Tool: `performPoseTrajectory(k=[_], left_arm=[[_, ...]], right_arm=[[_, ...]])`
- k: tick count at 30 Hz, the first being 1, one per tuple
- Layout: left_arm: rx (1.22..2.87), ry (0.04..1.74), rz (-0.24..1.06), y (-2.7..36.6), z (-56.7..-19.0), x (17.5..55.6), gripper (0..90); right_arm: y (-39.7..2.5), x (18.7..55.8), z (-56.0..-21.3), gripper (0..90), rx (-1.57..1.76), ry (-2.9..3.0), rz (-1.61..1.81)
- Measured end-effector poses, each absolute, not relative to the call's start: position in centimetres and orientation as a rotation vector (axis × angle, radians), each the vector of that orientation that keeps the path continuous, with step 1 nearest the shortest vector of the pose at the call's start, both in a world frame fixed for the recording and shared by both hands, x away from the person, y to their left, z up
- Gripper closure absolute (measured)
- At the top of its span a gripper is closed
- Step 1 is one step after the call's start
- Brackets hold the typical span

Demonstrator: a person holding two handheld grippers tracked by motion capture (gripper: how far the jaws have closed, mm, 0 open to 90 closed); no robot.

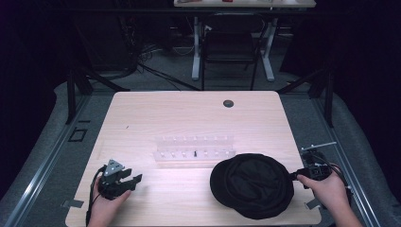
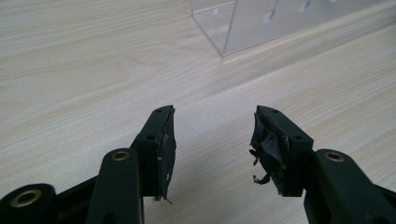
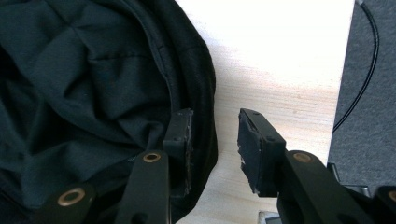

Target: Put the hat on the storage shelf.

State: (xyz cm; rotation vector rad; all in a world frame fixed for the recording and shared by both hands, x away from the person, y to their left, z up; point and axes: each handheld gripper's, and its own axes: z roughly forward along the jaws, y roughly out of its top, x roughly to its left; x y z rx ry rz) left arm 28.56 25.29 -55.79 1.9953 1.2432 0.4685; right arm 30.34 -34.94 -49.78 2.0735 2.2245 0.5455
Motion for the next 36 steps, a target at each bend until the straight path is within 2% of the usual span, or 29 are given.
performPoseTrajectory(k=[9,12,15,24,36], left_arm=[[2.002,1.24,0.471,25.2,-55.9,28.6,48.8],[2.002,1.24,0.469,25.2,-55.9,28.6,48.7],[2.001,1.241,0.468,25.2,-55.9,28.6,48.8],[2.005,1.241,0.465,25.1,-55.9,28.6,48.8],[2.009,1.239,0.465,25.1,-55.9,28.6,48.8]], right_arm=[[-35.0,31.4,-50.2,72.2,2.09,2.248,0.544],[-34.9,31.8,-50.4,78.3,2.095,2.277,0.537],[-34.8,32.0,-50.4,80.0,2.095,2.307,0.513],[-34.6,32.4,-51.3,77.3,2.113,2.343,0.483],[-34.7,33.0,-51.9,77.8,2.145,2.399,0.44]])
